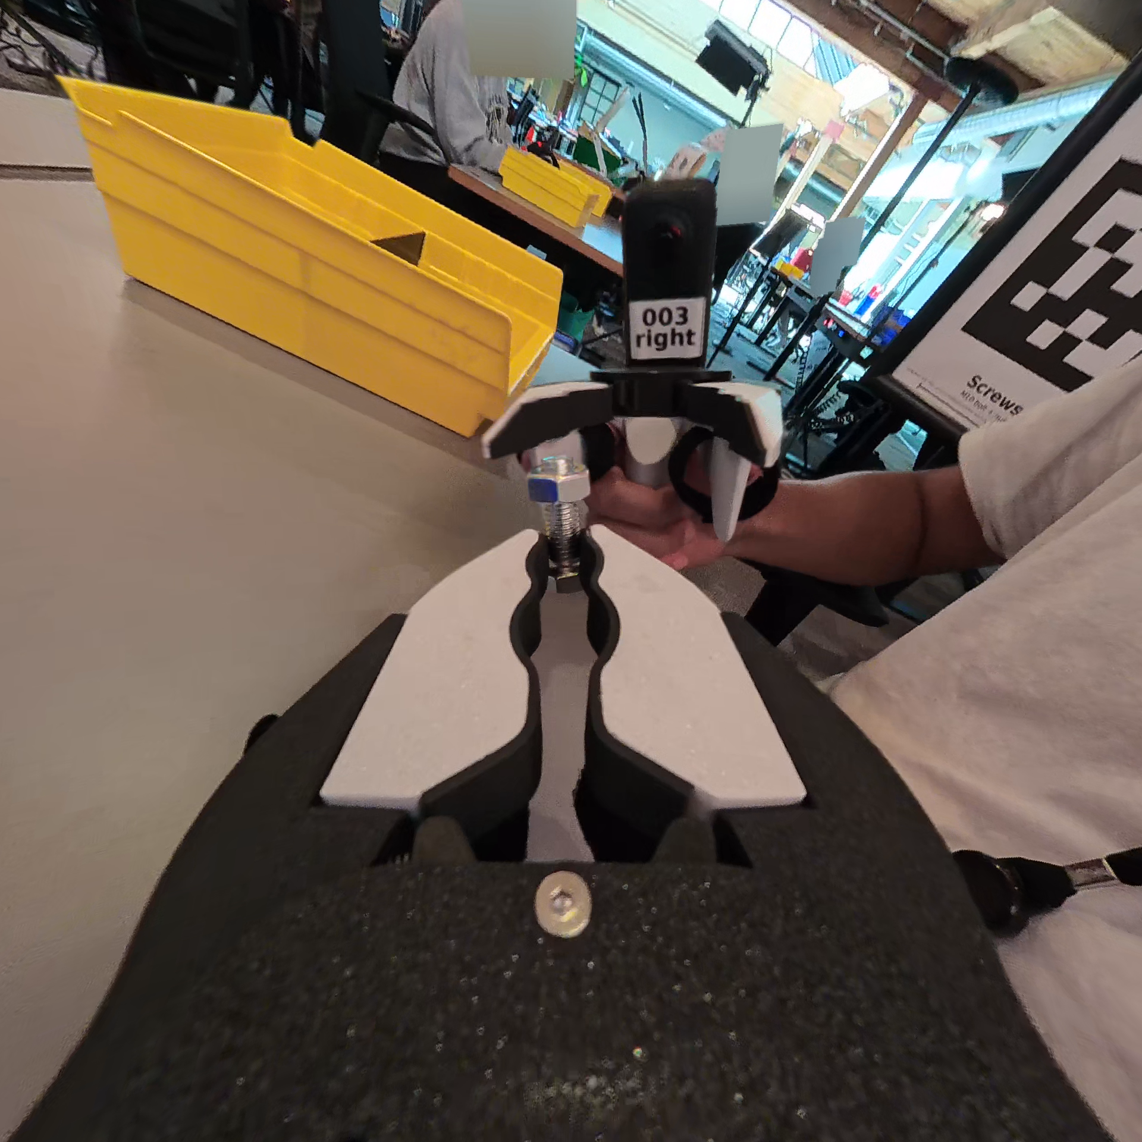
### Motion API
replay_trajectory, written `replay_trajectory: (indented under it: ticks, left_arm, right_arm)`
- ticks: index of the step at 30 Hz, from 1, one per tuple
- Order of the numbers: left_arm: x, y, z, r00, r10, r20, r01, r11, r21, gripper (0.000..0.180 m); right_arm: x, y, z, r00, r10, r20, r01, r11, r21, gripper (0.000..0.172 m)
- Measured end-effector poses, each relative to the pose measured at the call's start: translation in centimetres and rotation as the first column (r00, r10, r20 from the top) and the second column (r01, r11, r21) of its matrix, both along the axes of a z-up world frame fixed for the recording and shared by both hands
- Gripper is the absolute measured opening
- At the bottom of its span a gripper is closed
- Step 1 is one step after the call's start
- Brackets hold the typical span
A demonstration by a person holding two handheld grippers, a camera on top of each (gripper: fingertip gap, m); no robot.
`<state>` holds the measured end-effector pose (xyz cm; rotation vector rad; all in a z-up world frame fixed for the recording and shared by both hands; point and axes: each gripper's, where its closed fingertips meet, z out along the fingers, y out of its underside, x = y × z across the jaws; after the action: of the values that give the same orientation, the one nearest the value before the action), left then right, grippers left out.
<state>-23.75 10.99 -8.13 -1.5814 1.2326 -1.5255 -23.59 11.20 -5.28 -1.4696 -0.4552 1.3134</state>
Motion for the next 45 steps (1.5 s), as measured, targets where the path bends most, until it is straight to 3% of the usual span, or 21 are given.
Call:
replay_trajectory:
  ticks: [8, 11, 18, 22, 29, 38, 45]
  left_arm:
    - [1.3, -1.3, -0.5, 0.998, -0.056, -0.020, 0.056, 0.998, 0.008, 0.009]
    - [1.1, -1.2, -0.2, 0.999, -0.049, -0.005, 0.049, 0.999, 0.002, 0.009]
    - [0.3, 0.1, -0.1, 1.000, -0.018, 0.010, 0.019, 0.999, -0.027, 0.009]
    - [1.2, -0.9, -0.4, 0.999, -0.051, -0.006, 0.051, 0.999, -0.007, 0.009]
    - [0.2, 0.3, -0.4, 1.000, -0.005, -0.009, 0.005, 1.000, 0.004, 0.009]
    - [1.1, -1.0, -0.7, 0.998, -0.050, -0.026, 0.050, 0.999, 0.016, 0.009]
    - [0.0, 0.6, -0.4, 1.000, 0.004, -0.007, -0.004, 1.000, 0.001, 0.009]
  right_arm:
    - [-3.2, -0.7, 0.1, 0.997, 0.079, 0.020, -0.079, 0.997, 0.023, 0.082]
    - [-1.4, 0.2, 0.0, 1.000, 0.008, 0.013, -0.009, 1.000, 0.019, 0.082]
    - [-1.0, -0.5, 0.2, 1.000, 0.028, -0.002, -0.028, 0.999, 0.023, 0.066]
    - [-3.5, -0.4, -0.2, 0.996, 0.089, 0.011, -0.089, 0.996, 0.003, 0.075]
    - [0.2, 0.9, 0.1, 1.000, -0.002, -0.013, 0.002, 1.000, -0.008, 0.068]
    - [-3.3, -0.2, -0.1, 0.995, 0.101, 0.009, -0.101, 0.995, 0.005, 0.073]
    - [-0.3, 0.6, -0.1, 1.000, 0.006, 0.017, -0.006, 1.000, 0.012, 0.065]
